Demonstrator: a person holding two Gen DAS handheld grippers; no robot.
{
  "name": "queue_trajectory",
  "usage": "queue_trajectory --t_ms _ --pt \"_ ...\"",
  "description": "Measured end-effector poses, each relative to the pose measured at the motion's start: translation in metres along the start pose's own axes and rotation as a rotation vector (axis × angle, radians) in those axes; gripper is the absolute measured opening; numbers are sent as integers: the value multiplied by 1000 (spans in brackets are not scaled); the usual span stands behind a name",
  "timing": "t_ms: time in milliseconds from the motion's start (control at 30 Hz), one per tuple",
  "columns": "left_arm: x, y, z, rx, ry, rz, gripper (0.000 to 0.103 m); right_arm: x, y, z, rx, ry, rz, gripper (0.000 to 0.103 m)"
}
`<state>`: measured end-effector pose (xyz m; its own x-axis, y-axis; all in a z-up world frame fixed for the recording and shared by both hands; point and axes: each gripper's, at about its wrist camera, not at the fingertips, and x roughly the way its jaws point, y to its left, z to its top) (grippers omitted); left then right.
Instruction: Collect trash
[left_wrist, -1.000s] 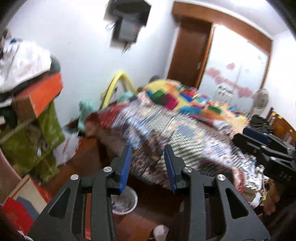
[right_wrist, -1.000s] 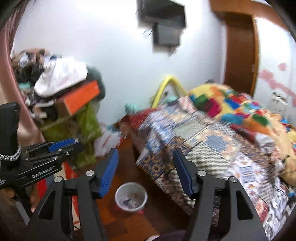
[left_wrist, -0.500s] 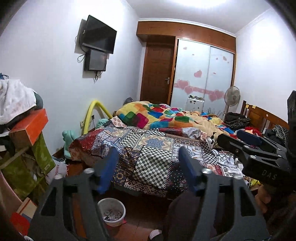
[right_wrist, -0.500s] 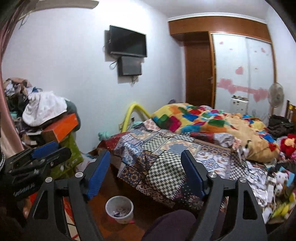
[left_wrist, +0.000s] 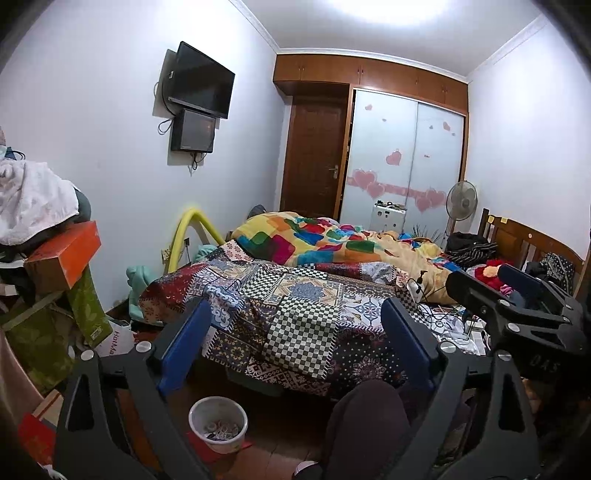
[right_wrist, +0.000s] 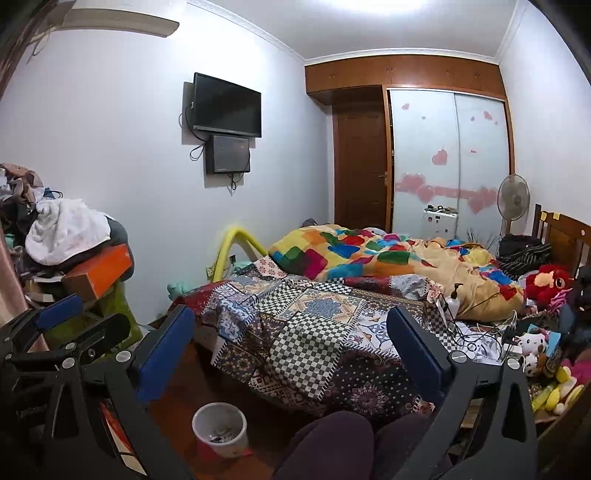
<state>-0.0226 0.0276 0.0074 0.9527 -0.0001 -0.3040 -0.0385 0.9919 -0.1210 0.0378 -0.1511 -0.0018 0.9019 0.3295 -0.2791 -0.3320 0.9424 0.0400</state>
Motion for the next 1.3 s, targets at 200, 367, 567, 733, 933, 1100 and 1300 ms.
queue_trajectory --t_ms 200,367,567,733,933,1100,1300 --pt "-1 -2 -3 1 2 -4 93 -4 -2 -1 4 10 -8 103" --pt "1 -2 -4 -7 7 -5 93 -6 -5 -1 5 14 -15 103" --pt "2 -1 -5 -12 11 -9 93 -8 -7 -1 6 18 -18 103" --pt "2 -1 -5 -15 14 -12 93 -8 -7 -1 4 21 -18 103" --pt "3 -2 -7 -16 19 -17 93 -9 -9 -2 7 28 -20 103" --pt "4 -3 -8 -16 22 -19 93 -10 -10 -2 10 32 -21 103" --pt "4 -3 -8 -16 22 -18 93 -9 -11 -2 10 33 -21 103"
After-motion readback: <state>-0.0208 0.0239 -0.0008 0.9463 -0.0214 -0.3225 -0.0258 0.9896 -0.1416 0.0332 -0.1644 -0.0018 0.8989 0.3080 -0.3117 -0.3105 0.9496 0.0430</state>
